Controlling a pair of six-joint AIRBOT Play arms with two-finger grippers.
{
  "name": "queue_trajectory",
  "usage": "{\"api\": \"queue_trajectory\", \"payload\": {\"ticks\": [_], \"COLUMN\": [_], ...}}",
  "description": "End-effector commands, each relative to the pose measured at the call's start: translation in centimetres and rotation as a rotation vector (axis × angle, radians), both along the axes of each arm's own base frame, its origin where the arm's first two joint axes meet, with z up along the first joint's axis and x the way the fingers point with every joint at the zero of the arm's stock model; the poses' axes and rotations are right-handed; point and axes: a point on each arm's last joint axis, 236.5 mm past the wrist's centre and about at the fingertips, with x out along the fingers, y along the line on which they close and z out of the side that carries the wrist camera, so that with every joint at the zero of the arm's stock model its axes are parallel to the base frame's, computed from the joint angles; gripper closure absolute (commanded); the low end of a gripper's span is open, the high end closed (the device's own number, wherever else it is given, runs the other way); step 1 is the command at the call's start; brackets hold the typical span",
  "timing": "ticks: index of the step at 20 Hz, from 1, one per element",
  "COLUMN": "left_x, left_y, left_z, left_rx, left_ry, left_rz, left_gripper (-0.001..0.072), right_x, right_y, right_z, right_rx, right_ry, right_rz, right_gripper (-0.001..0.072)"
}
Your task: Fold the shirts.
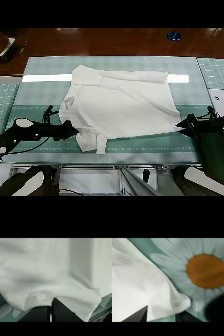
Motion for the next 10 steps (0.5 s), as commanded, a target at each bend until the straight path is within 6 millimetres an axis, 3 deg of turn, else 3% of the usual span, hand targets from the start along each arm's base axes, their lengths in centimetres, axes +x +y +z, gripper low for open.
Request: {"api": "queue_trajectory", "payload": {"ticks": [1, 3, 5, 7, 8, 10], "left_x": [0.5, 1.0, 2.7, 6.4, 8.7, 13.7], "left_y": [-0.4, -0.6, -0.6, -0.5, -0.6, -0.4], "left_z": [0.4, 0.9, 2.5, 6.7, 10.0, 19.7], "left_rx": [-0.026, -0.041, -0.044, -0.049, -0.055, -0.069], "left_ry": [-0.012, -0.025, -0.081, -0.218, -0.317, -0.584], "left_rz": [0.016, 0.027, 0.016, -0.007, -0.004, 0.027], "left_gripper": [0.069, 0.069, 0.069, 0.069, 0.069, 0.069], "right_x": [2.2, 4.0, 6.9, 10.7, 12.8, 16.8], "right_y": [1.2, 2.5, 3.7, 4.0, 3.9, 4.0], "right_z": [-0.6, 0.3, 3.7, 9.1, 12.8, 21.8], "right_rx": [0.004, -0.001, 0.034, 0.01, -0.031, -0.142], "right_ry": [-0.059, -0.134, -0.236, -0.371, -0.466, -0.683], "right_rz": [0.008, 0.083, 0.15, 0.224, 0.258, 0.298], "right_gripper": [0.0361, 0.0695, 0.0697, 0.0697, 0.0697, 0.0698]}}
